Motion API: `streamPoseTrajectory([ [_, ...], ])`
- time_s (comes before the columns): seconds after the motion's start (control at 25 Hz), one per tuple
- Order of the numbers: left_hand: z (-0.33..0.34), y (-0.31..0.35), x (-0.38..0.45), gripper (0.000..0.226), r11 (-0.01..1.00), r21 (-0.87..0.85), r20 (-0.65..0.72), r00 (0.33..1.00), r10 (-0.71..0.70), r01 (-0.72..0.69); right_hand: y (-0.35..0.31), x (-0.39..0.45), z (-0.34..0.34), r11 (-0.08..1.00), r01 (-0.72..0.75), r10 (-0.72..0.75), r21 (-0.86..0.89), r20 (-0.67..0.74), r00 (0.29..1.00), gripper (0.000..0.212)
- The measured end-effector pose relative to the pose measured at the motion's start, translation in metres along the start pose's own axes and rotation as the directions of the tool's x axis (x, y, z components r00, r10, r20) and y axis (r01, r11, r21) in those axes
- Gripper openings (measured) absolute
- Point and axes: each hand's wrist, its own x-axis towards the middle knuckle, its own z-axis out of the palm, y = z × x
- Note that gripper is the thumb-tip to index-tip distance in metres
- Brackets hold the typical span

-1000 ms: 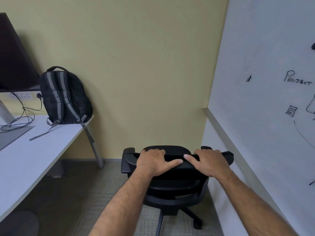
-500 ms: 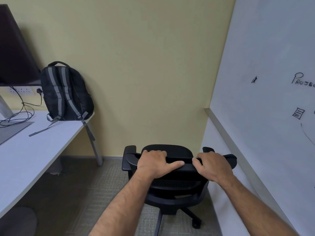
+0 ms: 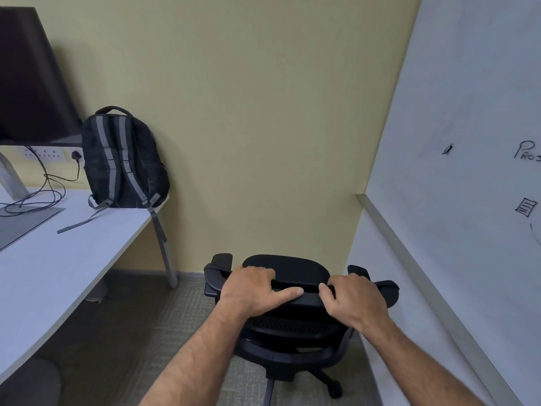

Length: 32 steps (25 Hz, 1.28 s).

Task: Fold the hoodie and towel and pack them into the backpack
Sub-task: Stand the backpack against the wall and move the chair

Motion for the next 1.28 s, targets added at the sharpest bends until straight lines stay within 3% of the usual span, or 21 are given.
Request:
streamPoseTrajectory([
  [0.28, -0.006, -0.024, -0.039, 0.088, 0.996, -0.023, -0.006, 0.996, -0.09, 0.09, -0.035, -0.008, -0.001, 0.998, 0.059, -0.059, 0.024, -0.007, 0.998, 0.05],
  [0.48, -0.017, -0.042, -0.068, 0.088, 0.968, -0.096, 0.048, 0.972, -0.229, 0.233, -0.063, -0.005, 0.003, 0.987, 0.15, -0.15, 0.059, -0.006, 0.989, 0.051],
  [0.88, -0.024, -0.061, -0.119, 0.094, 0.866, -0.131, 0.008, 0.874, -0.487, 0.483, -0.105, 0.015, 0.008, 0.905, 0.406, -0.409, 0.127, -0.005, 0.913, 0.05],
  [1.28, -0.02, -0.039, -0.139, 0.096, 0.727, -0.06, -0.082, 0.722, -0.687, 0.684, -0.118, 0.052, 0.017, 0.772, 0.604, -0.609, 0.196, -0.042, 0.792, 0.053],
])
